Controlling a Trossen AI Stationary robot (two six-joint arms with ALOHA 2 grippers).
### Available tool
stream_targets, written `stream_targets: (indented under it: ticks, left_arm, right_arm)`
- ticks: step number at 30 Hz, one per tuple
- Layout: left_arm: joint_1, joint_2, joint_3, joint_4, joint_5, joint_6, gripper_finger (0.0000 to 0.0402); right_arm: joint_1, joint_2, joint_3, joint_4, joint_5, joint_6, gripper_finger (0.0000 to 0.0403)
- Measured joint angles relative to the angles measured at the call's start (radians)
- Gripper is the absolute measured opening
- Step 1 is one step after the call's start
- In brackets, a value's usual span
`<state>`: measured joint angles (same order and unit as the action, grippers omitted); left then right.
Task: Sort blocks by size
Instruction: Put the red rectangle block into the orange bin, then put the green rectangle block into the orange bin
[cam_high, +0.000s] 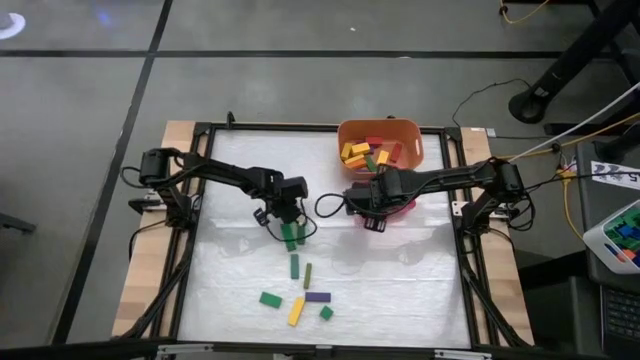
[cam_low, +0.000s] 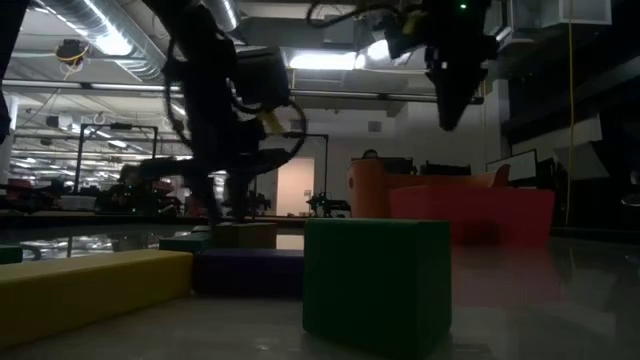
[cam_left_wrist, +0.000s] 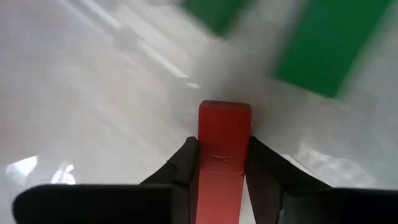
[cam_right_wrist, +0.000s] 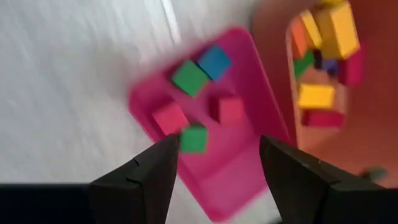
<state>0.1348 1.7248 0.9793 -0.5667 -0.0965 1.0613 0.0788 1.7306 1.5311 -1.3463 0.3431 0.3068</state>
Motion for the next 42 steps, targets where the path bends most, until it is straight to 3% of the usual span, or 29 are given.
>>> stream_targets:
  ticks: [7, 17, 26, 33, 36, 39, 42]
  left_arm:
    - [0.014, -0.030, 0.096, 0.147, 0.004, -0.009, 0.0080]
    - [0.135, -0.007, 0.112, 0.848, 0.054, -0.018, 0.0086]
    - [0.236, 0.118, 0.112, 1.159, 0.179, -0.193, 0.0126]
    - [0.234, 0.184, 0.142, 1.196, 0.156, -0.318, 0.0181]
    - [0.220, 0.170, 0.153, 1.173, 0.089, -0.355, 0.0202]
    - [0.184, 0.104, 0.154, 1.070, -0.039, -0.418, 0.0211]
    - [0.135, 0.006, 0.156, 0.804, -0.144, -0.577, 0.0212]
  right_arm:
    - [0.000, -0.027, 0.000, -0.102, 0.026, 0.027, 0.0227]
    - [0.000, -0.139, 0.000, -0.122, 0.118, 0.054, 0.0227]
    - [0.000, -0.172, -0.001, -0.115, 0.109, 0.094, 0.0227]
    - [0.000, -0.173, -0.001, -0.088, 0.110, 0.094, 0.0227]
    - [0.000, -0.173, -0.001, -0.085, 0.110, 0.094, 0.0227]
    - [0.000, -0.173, -0.006, -0.053, 0.109, 0.094, 0.0227]
    - [0.000, -0.173, -0.022, -0.008, 0.088, 0.091, 0.0227]
